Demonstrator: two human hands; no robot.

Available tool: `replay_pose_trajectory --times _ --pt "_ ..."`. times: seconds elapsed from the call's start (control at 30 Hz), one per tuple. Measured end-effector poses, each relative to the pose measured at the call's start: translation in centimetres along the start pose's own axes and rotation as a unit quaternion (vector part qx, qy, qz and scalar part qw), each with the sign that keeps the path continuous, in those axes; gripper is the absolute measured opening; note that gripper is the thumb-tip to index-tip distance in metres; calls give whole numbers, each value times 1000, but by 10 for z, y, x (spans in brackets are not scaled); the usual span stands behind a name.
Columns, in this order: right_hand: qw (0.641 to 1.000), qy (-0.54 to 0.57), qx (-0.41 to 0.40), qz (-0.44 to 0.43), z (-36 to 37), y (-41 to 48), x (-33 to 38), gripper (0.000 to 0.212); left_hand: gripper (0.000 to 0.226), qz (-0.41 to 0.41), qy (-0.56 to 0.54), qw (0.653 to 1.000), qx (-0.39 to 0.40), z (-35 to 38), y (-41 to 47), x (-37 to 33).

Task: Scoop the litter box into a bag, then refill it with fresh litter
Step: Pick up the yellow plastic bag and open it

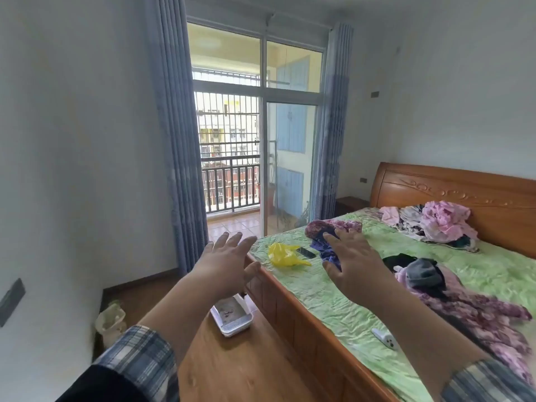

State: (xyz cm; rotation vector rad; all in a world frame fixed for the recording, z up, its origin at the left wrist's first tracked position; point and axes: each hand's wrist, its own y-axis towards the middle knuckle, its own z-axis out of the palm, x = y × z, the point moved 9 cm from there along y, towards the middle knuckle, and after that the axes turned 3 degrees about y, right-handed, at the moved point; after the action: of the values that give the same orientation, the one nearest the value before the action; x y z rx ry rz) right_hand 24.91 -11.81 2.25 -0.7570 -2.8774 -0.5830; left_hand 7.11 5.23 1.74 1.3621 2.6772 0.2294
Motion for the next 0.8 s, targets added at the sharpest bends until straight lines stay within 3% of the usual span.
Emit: replay_pose_trajectory --times 0.4,0.8 --pt "998 -3 60 -7 83 202 -72 65 66 -33 -1 999 31 61 213 37" --pt "997 -2 72 17 198 422 -79 65 67 -23 -13 999 47 131 425 162"
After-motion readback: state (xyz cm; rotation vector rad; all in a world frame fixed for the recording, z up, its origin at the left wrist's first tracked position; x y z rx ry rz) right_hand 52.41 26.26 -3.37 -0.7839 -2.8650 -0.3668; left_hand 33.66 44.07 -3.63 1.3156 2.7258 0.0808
